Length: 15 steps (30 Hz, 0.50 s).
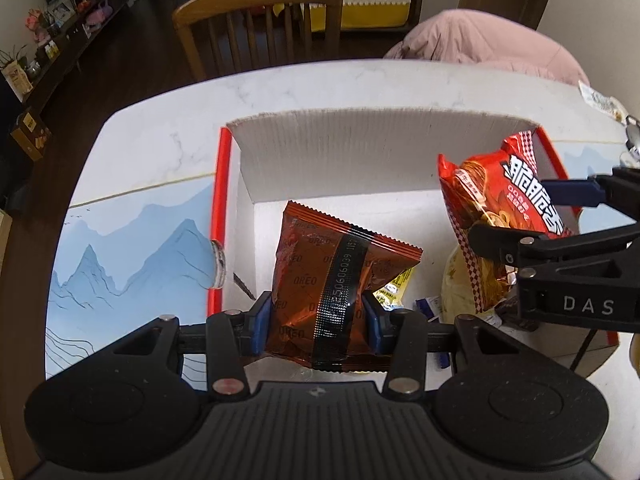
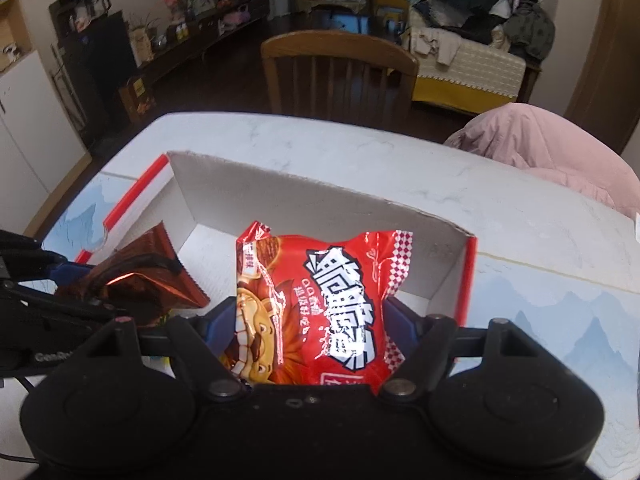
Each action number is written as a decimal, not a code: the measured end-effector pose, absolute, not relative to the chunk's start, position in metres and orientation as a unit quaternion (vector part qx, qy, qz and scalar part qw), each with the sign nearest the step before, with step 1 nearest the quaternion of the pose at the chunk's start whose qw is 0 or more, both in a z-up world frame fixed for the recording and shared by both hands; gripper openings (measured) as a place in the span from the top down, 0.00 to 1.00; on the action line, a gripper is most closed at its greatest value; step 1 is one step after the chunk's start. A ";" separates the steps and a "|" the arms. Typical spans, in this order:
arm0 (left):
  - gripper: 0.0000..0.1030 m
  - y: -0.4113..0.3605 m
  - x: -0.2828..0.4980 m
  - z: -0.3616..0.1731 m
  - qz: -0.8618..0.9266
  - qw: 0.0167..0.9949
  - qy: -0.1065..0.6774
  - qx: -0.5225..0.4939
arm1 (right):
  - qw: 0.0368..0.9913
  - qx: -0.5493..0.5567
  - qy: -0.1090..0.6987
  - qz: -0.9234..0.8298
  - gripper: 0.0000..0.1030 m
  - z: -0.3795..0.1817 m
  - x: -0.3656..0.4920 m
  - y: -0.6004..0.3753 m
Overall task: Organize snacks
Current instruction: 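Open both tools to release the brown bag and red chip bag in the box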
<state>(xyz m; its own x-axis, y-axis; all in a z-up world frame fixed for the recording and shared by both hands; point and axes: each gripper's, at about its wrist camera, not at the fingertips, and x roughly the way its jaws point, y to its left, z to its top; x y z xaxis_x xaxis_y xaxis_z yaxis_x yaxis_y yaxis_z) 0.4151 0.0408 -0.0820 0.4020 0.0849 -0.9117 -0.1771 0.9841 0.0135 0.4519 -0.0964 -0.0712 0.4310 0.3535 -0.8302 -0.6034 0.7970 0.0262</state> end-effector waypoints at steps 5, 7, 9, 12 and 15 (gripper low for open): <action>0.57 0.037 0.423 -0.095 0.078 0.825 0.559 -0.030 | 0.818 -0.162 0.476 0.280 0.26 -0.079 0.463 -0.090; 0.57 0.034 0.424 -0.099 0.078 0.821 0.565 -0.024 | 0.809 -0.168 0.490 0.278 0.26 -0.083 0.465 -0.090; 0.57 0.032 0.426 -0.103 0.076 0.818 0.570 -0.021 | 0.807 -0.168 0.492 0.280 0.26 -0.084 0.467 -0.091; 0.57 0.028 0.427 -0.109 0.076 0.814 0.576 -0.010 | 0.804 -0.169 0.494 0.284 0.24 -0.085 0.467 -0.090; 0.57 0.024 0.428 -0.113 0.076 0.812 0.579 0.002 | 0.804 -0.172 0.493 0.284 0.20 -0.086 0.467 -0.090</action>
